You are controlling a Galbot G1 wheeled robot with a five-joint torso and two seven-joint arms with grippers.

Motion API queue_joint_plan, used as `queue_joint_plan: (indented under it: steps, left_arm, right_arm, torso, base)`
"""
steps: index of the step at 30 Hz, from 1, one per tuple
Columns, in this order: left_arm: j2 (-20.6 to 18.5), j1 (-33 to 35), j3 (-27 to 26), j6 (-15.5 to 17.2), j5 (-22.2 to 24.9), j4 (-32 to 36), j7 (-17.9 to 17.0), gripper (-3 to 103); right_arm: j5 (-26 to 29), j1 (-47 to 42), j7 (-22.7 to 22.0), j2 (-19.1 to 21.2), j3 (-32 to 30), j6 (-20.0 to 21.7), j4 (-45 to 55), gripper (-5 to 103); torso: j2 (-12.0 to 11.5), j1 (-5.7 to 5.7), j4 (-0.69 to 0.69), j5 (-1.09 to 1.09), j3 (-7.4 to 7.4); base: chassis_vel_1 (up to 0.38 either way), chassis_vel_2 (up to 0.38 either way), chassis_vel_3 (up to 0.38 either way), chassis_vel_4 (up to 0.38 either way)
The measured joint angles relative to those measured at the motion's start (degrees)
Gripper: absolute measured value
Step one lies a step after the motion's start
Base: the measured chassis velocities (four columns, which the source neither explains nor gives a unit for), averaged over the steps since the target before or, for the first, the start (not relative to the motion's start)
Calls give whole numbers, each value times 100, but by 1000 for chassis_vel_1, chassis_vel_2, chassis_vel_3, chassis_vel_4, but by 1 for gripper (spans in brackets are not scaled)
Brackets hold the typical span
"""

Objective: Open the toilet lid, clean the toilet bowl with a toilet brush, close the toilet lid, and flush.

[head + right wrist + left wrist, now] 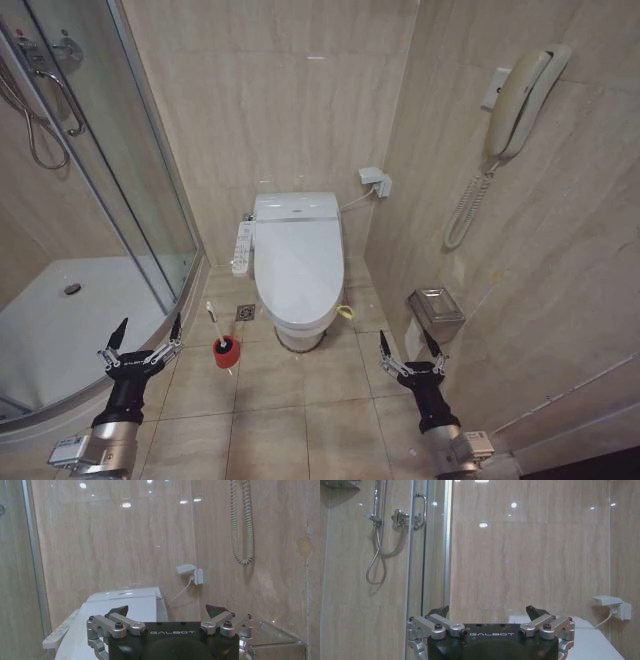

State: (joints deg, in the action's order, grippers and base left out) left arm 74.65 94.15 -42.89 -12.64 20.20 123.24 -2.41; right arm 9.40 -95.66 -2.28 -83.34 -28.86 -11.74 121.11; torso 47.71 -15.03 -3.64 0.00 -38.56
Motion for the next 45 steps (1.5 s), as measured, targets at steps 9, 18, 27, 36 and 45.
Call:
queue_joint_plan:
  steps: [9, 18, 27, 36, 45]
  left_arm:
    - [0, 0, 0, 0, 0, 0, 0, 100]
    - [0, 0, 0, 0, 0, 0, 0, 100]
    - [0, 0, 0, 0, 0, 0, 0, 100]
    - [0, 0, 0, 0, 0, 0, 0, 100]
    - [0, -1, 0, 0, 0, 0, 0, 100]
  right_arm:
    - [27, 74, -2, 17, 3, 9, -18, 100]
    - [58, 108, 14, 11, 2, 35, -28, 100]
    - [84, 159, 108, 18, 35, 19, -23, 100]
    - [110, 196, 110, 18, 52, -19, -76, 100]
    - [121, 171, 176, 7, 57, -63, -104, 100]
  torso:
    - [0, 0, 0, 0, 0]
    - [0, 0, 0, 0, 0]
    - [0, 0, 0, 0, 0]
    - [0, 1, 0, 0, 0]
    - [0, -1, -1, 0, 0]
  base:
    - [0, 0, 0, 0]
    - [0, 0, 0, 0]
    - [0, 0, 0, 0]
    - [-75, 86, 84, -84]
    - [-228, 214, 209, -233]
